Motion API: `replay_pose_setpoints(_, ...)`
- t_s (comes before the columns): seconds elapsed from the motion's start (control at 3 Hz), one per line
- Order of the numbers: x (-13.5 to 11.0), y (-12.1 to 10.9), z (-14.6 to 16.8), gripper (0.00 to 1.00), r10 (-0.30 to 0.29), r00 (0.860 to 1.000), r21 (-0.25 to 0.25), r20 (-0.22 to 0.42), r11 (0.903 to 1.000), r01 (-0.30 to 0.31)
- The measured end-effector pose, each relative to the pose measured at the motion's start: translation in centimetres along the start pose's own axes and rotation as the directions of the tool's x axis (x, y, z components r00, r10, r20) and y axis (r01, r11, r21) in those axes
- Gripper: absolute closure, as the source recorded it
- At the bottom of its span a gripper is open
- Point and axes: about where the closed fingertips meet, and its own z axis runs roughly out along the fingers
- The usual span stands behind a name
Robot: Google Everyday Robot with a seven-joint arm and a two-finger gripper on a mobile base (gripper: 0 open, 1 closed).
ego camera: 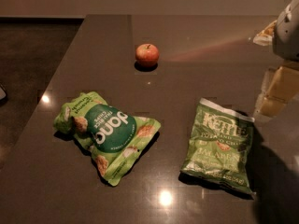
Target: Move apple near green jalapeno chip bag
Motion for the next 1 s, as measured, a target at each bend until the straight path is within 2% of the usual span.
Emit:
replay_pose_setpoints(0.67, -0.8, -0.8, 0.4, 0.0, 0.017, 1.0, -0.002, 0.023, 0.9999, -0.017)
replay_pose_setpoints(1.0, -3.1, -2.7, 2.0, 0.0, 0.03, 0.997, -0.004, 0.065, 0.9995, -0.03)
